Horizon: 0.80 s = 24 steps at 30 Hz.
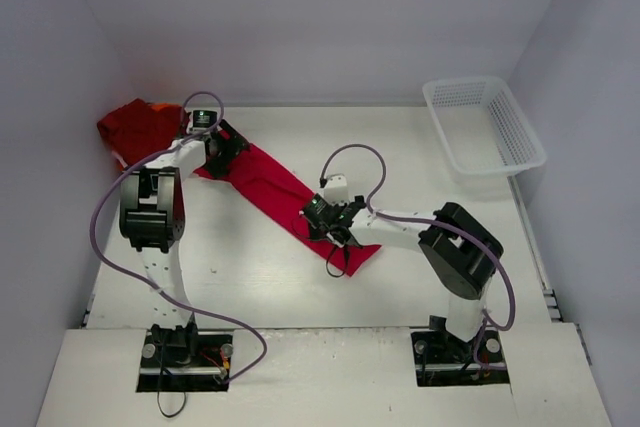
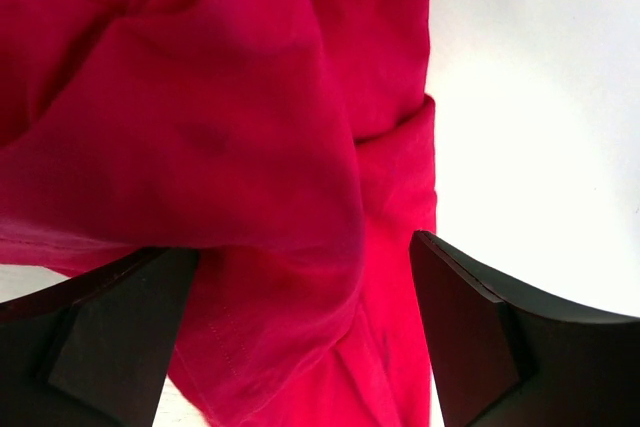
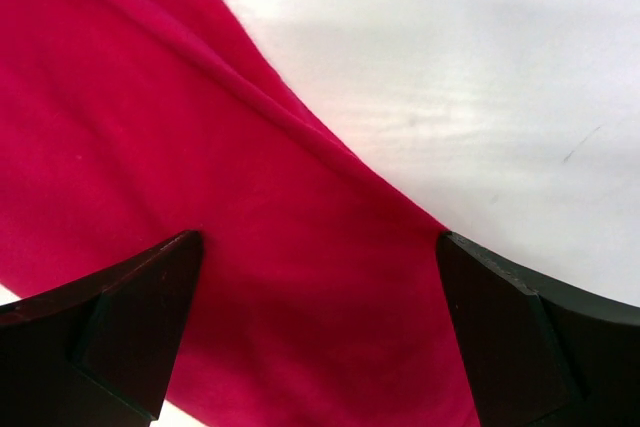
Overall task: Fold and stack the t-shirts
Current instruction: Fold the tshirt
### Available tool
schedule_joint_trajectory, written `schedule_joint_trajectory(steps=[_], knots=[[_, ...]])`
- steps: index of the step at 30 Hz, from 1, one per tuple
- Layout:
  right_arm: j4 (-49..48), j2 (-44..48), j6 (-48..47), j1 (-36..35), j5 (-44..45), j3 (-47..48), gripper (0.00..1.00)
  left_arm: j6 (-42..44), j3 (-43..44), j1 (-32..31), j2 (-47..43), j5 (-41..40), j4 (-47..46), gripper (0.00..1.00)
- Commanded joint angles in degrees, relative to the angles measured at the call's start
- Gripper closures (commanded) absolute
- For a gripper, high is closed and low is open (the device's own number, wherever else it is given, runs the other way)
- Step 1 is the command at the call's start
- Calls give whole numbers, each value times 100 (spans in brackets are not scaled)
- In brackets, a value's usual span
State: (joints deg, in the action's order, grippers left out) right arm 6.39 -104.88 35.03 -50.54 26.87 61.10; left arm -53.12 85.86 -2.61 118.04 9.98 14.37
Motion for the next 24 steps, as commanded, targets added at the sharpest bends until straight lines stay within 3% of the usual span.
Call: schedule_joint_trajectory(steps=[1, 7, 15, 24], knots=[[644, 213, 478, -368, 20, -195, 0, 65, 290, -90, -79, -66, -101, 18], [802, 56, 1129, -1141, -130, -222, 0, 74, 264, -134, -132, -75, -119, 18], [1013, -822, 1446, -2178, -261, 603, 0, 135, 167, -126, -272, -66, -128, 18], [1145, -1079, 1472, -2346, -156, 1044, 0, 285, 141, -134, -343, -75, -66, 18]])
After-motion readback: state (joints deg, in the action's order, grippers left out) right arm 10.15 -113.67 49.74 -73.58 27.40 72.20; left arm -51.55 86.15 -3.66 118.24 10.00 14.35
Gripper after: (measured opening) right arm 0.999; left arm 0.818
